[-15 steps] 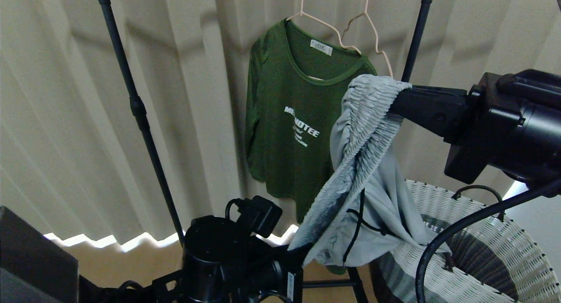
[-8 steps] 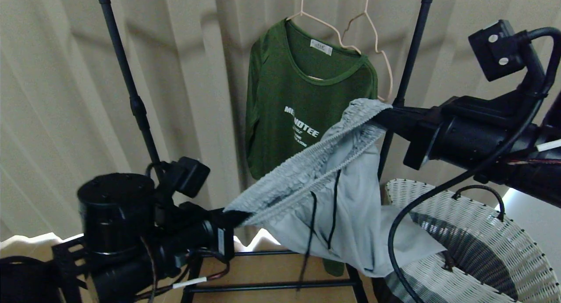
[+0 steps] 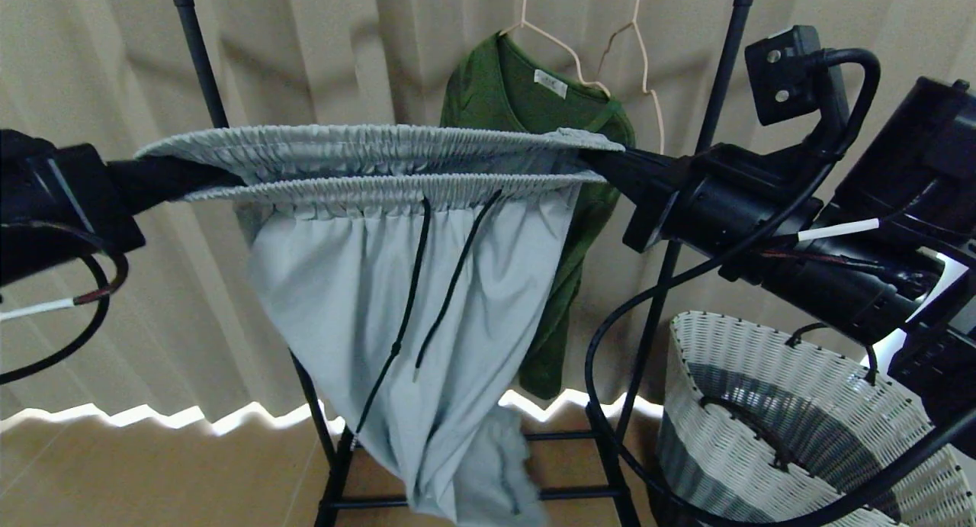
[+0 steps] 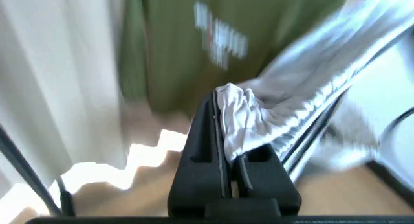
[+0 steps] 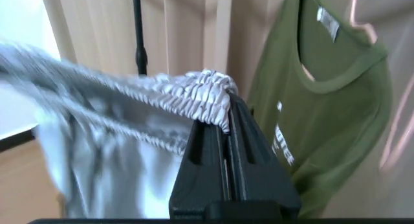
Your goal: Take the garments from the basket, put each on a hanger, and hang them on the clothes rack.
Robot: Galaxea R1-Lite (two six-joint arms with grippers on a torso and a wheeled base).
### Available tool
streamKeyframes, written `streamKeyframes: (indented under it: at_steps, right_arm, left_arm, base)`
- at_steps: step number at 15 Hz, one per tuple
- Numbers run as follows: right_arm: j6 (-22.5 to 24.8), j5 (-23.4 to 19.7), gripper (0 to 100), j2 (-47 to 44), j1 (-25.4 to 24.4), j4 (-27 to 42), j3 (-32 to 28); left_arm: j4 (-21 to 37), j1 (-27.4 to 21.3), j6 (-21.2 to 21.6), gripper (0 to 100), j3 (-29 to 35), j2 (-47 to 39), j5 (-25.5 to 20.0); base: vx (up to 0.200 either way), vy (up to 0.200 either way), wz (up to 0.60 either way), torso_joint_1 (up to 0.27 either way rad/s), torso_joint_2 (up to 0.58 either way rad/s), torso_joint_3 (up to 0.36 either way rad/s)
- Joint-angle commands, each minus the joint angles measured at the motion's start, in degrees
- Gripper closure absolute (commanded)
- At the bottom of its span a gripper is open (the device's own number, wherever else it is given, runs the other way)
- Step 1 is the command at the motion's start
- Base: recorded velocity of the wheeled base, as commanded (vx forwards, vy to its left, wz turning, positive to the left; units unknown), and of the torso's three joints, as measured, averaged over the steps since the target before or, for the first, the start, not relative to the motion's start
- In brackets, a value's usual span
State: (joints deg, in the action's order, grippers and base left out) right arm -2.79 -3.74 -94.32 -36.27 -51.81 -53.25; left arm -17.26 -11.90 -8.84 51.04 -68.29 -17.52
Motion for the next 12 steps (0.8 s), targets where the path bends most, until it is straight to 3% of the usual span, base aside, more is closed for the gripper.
streamKeyframes:
  at_steps: [1, 3, 5, 7, 9, 12]
  right_arm:
    - [-0.11, 0.31, 100, 0.63, 1.46, -0.05, 0.16]
    - [-0.02, 0.67, 100, 1.77, 3.66, 0.04, 0.51]
    - [0.07, 0.67, 100, 4.58, 7.0, 0.31, 2.54]
    - [0.07, 0.67, 100, 5.37, 7.44, 0.31, 3.15]
    - [-0.02, 0.67, 100, 9.42, 7.7, 0.04, 8.34]
    - [-0.02, 0.67, 100, 13.02, 7.7, 0.13, 13.79]
  left_arm:
    - [0.04, -0.93, -0.04, 100, 0.9, 2.02, -0.06]
    - [-0.05, -6.21, -0.04, 100, -2.26, 2.02, 0.12]
    - [-0.4, -15.08, -0.04, 100, -6.04, 1.49, 0.29]
    - [-0.4, -16.49, -0.04, 100, -6.13, 1.23, 0.38]
    - [-2.25, -20.45, 0.05, 100, -4.81, -3.6, 0.99]
    - [-8.58, -22.91, 0.05, 100, -0.94, -8.52, 6.0]
  base:
    - [0.0, 0.0, 0.0, 0.0, 0.0, 0.0]
    - [0.0, 0.0, 0.0, 0.0, 0.0, 0.0]
    - [0.0, 0.0, 0.0, 0.0, 0.0, 0.0]
    - [0.0, 0.0, 0.0, 0.0, 0.0, 0.0]
    - [0.0, 0.0, 0.0, 0.0, 0.0, 0.0]
    - [0.0, 0.0, 0.0, 0.0, 0.0, 0.0]
